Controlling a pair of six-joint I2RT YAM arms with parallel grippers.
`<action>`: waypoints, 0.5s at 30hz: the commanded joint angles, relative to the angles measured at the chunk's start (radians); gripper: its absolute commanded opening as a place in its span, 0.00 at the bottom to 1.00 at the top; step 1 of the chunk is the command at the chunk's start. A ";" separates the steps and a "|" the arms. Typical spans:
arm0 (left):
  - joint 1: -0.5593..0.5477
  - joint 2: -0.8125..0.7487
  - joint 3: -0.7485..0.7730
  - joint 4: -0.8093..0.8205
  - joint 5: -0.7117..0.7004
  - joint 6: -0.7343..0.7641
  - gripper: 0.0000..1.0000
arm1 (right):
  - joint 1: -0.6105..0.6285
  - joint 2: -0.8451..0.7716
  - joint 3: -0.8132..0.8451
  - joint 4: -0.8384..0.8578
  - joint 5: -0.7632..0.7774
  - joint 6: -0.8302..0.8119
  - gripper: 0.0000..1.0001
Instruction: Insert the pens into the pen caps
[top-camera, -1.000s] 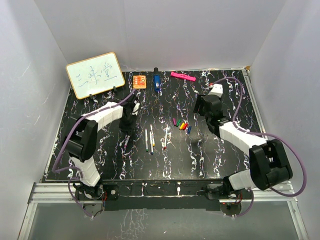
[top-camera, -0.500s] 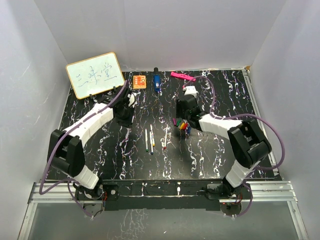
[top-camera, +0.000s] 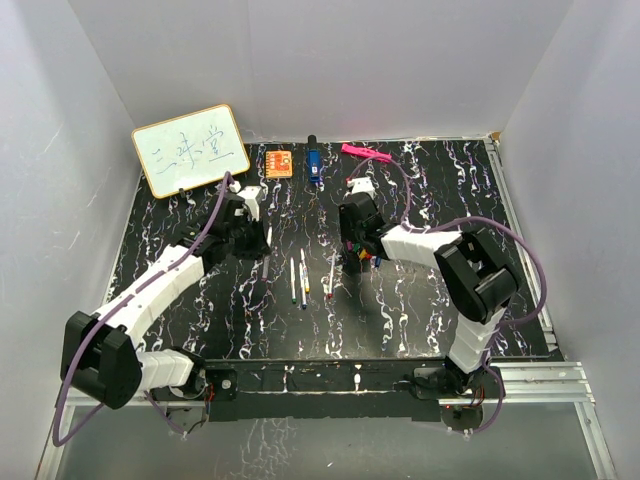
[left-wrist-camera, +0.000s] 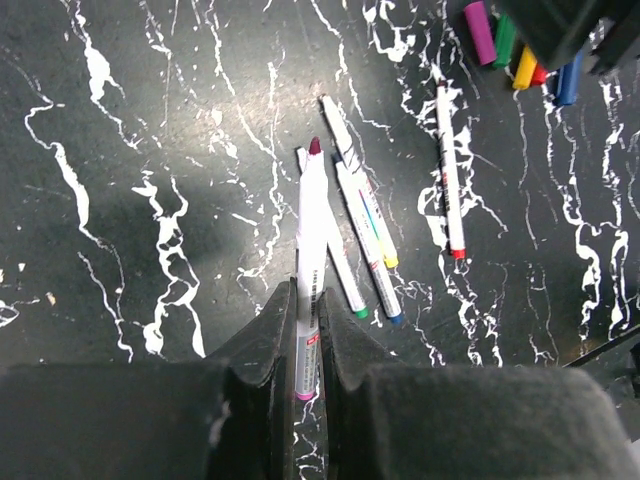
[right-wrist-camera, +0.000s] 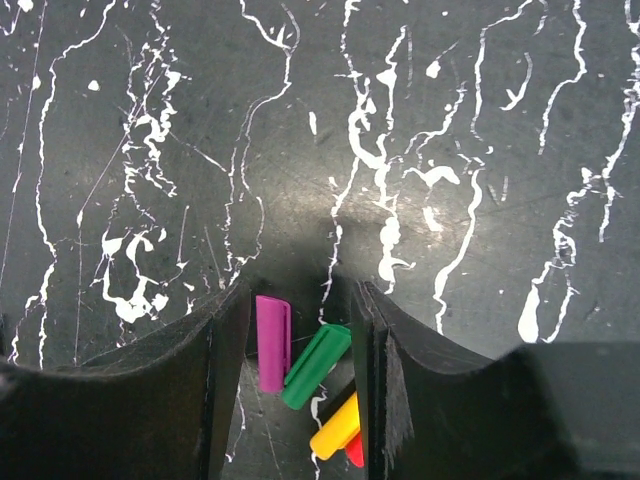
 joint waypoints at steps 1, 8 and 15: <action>-0.002 -0.029 -0.022 0.086 0.052 -0.016 0.00 | 0.024 0.025 0.061 0.016 0.001 0.007 0.42; -0.003 -0.028 -0.042 0.110 0.073 -0.019 0.00 | 0.051 0.050 0.080 0.006 0.014 0.012 0.42; -0.001 -0.020 -0.044 0.108 0.076 -0.018 0.00 | 0.054 0.070 0.084 -0.008 0.061 0.009 0.42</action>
